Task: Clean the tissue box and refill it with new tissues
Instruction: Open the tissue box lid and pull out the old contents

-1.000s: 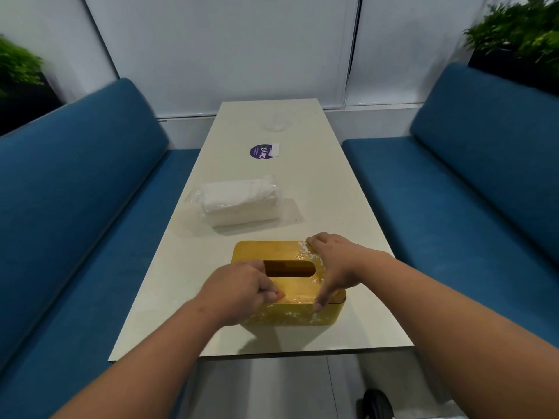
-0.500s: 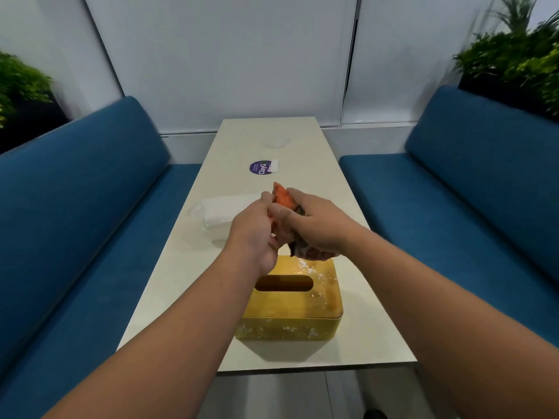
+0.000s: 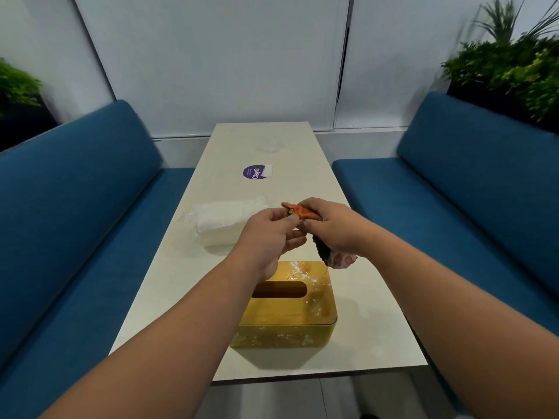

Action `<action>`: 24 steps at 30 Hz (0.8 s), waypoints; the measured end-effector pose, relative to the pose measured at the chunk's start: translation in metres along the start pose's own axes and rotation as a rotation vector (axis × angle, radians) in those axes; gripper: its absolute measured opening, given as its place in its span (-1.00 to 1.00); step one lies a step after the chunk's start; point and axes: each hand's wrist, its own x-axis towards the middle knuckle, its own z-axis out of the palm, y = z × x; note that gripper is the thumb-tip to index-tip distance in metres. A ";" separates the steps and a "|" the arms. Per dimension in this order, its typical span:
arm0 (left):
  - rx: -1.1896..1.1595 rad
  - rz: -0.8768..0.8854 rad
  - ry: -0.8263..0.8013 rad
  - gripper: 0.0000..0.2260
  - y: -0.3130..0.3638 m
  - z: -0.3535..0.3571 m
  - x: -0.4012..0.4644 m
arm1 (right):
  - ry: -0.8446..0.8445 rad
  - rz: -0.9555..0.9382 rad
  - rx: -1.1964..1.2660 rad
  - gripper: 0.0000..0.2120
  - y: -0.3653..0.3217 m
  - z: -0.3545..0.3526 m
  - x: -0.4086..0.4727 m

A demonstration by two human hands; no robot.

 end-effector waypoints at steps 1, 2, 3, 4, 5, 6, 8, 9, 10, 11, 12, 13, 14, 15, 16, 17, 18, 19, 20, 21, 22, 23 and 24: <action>0.016 0.007 -0.020 -0.78 -0.003 0.000 0.002 | 0.005 -0.004 -0.011 -0.69 0.003 0.004 0.000; 0.022 0.014 -0.047 -0.79 -0.004 -0.001 0.004 | 0.020 -0.012 -0.025 -0.69 0.005 0.008 0.000; 0.033 0.021 -0.076 -0.80 -0.006 -0.002 0.006 | 0.044 -0.020 -0.036 -0.68 0.009 0.011 0.000; 0.075 0.031 -0.102 -0.81 -0.007 -0.006 0.008 | 0.066 -0.020 -0.041 -0.69 0.015 0.013 -0.001; 0.206 0.058 -0.113 -0.78 -0.010 -0.012 0.010 | 0.078 -0.013 -0.044 -0.70 0.021 0.014 -0.001; 0.453 0.117 -0.112 -0.72 -0.014 -0.022 0.012 | 0.068 0.009 -0.055 -0.72 0.030 0.014 -0.001; 1.116 0.230 -0.166 -0.40 -0.028 -0.048 0.017 | 0.022 0.067 -0.092 -0.73 0.048 0.014 -0.003; 1.384 0.233 -0.244 -0.18 -0.037 -0.061 0.020 | -0.002 0.092 -0.101 -0.73 0.057 0.015 -0.004; 1.573 0.208 -0.327 0.01 -0.047 -0.070 0.022 | -0.024 0.107 -0.101 -0.72 0.064 0.016 -0.006; 1.684 0.180 -0.391 0.14 -0.056 -0.077 0.023 | -0.045 0.115 -0.094 -0.72 0.070 0.018 -0.007; 1.732 0.160 -0.425 0.22 -0.064 -0.081 0.023 | -0.064 0.116 -0.090 -0.71 0.073 0.020 -0.008; 1.746 0.155 -0.436 0.25 -0.070 -0.083 0.024 | -0.077 0.111 -0.093 -0.70 0.076 0.023 -0.009; 1.749 0.160 -0.439 0.26 -0.073 -0.083 0.025 | -0.082 0.102 -0.096 -0.69 0.077 0.026 -0.008; 1.745 0.159 -0.442 0.27 -0.074 -0.083 0.026 | -0.082 0.090 -0.101 -0.68 0.079 0.029 -0.007; 1.743 0.158 -0.444 0.27 -0.073 -0.082 0.027 | -0.080 0.076 -0.108 -0.67 0.079 0.031 -0.006; 1.743 0.155 -0.448 0.27 -0.073 -0.082 0.028 | -0.081 0.060 -0.121 -0.66 0.079 0.034 -0.004; 1.743 0.152 -0.454 0.27 -0.073 -0.082 0.028 | -0.082 0.043 -0.140 -0.64 0.079 0.036 -0.002; 1.741 0.149 -0.457 0.27 -0.074 -0.083 0.028 | -0.084 0.028 -0.165 -0.64 0.079 0.038 0.000; 1.739 0.148 -0.457 0.27 -0.075 -0.083 0.028 | -0.086 0.011 -0.190 -0.64 0.078 0.040 0.003; 1.735 0.147 -0.457 0.27 -0.075 -0.083 0.028 | -0.086 -0.005 -0.214 -0.64 0.077 0.042 0.005; 1.732 0.144 -0.457 0.26 -0.075 -0.082 0.028 | -0.083 -0.023 -0.234 -0.65 0.075 0.045 0.008; 1.732 0.141 -0.456 0.26 -0.075 -0.082 0.028 | -0.075 -0.037 -0.250 -0.65 0.072 0.047 0.011; 1.731 0.138 -0.455 0.26 -0.074 -0.081 0.028 | -0.065 -0.048 -0.258 -0.65 0.070 0.050 0.014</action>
